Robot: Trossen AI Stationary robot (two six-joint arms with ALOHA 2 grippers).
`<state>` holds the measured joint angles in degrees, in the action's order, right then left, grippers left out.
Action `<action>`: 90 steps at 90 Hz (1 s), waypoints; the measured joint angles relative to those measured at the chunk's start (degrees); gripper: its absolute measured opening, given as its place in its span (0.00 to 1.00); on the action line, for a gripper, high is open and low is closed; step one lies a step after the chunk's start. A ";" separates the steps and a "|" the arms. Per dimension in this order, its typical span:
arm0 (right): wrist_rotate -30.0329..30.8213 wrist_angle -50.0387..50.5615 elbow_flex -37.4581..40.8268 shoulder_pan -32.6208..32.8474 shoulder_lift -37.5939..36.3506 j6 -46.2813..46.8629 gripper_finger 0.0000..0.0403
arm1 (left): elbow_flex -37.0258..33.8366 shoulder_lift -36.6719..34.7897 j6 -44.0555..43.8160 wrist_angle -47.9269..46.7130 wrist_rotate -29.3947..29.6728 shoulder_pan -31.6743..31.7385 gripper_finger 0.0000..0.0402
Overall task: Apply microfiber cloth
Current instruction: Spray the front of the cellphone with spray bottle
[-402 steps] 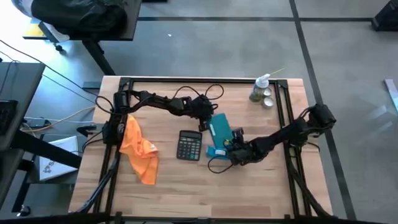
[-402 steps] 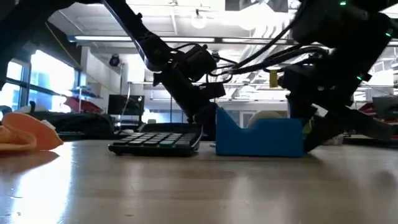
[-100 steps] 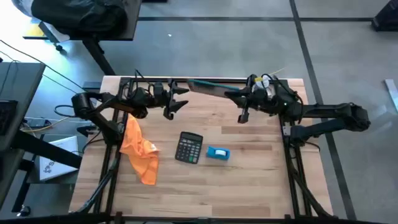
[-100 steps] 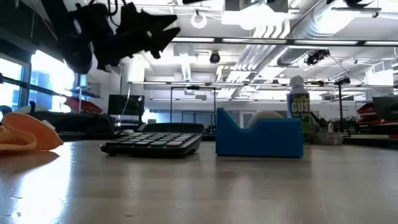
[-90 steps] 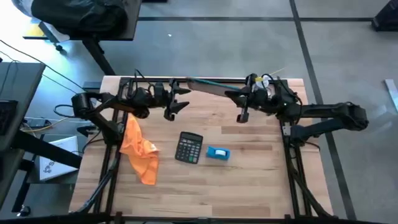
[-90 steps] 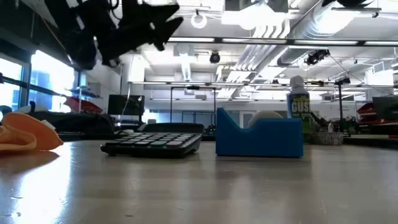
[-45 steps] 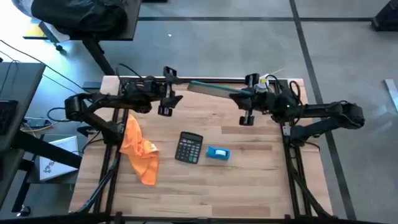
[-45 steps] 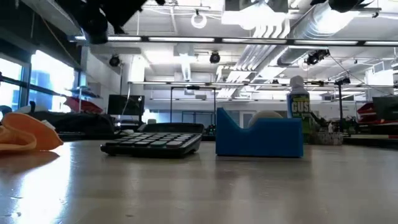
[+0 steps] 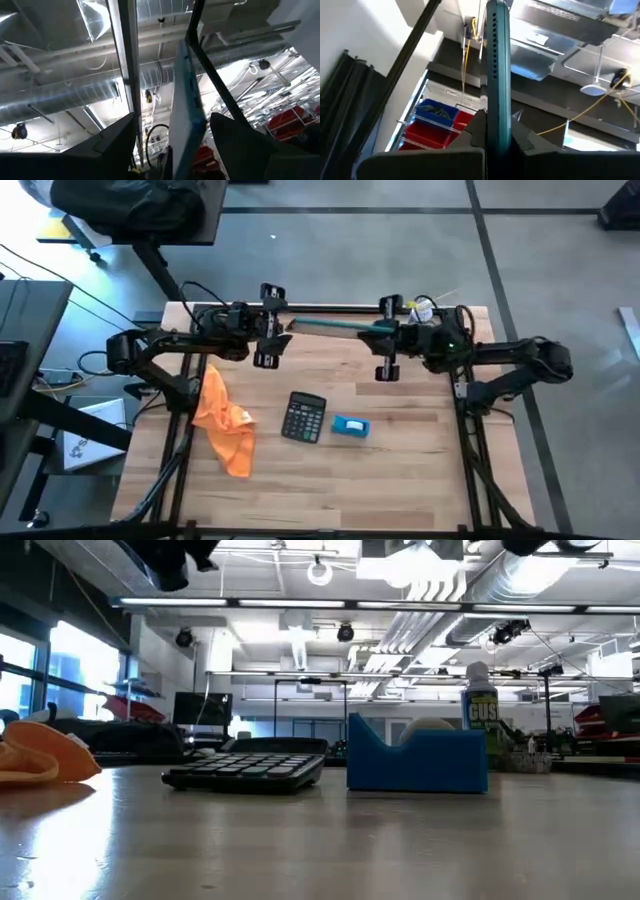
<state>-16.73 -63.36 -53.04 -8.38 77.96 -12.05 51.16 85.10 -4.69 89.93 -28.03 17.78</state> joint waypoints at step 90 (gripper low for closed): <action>-2.80 -6.88 -9.63 0.15 12.05 0.02 0.00 | 3.56 -4.05 4.93 -0.02 -0.61 -2.47 0.34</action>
<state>-19.53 -70.25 -62.67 -8.23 90.02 -12.03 54.72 81.06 0.24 89.91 -28.64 15.31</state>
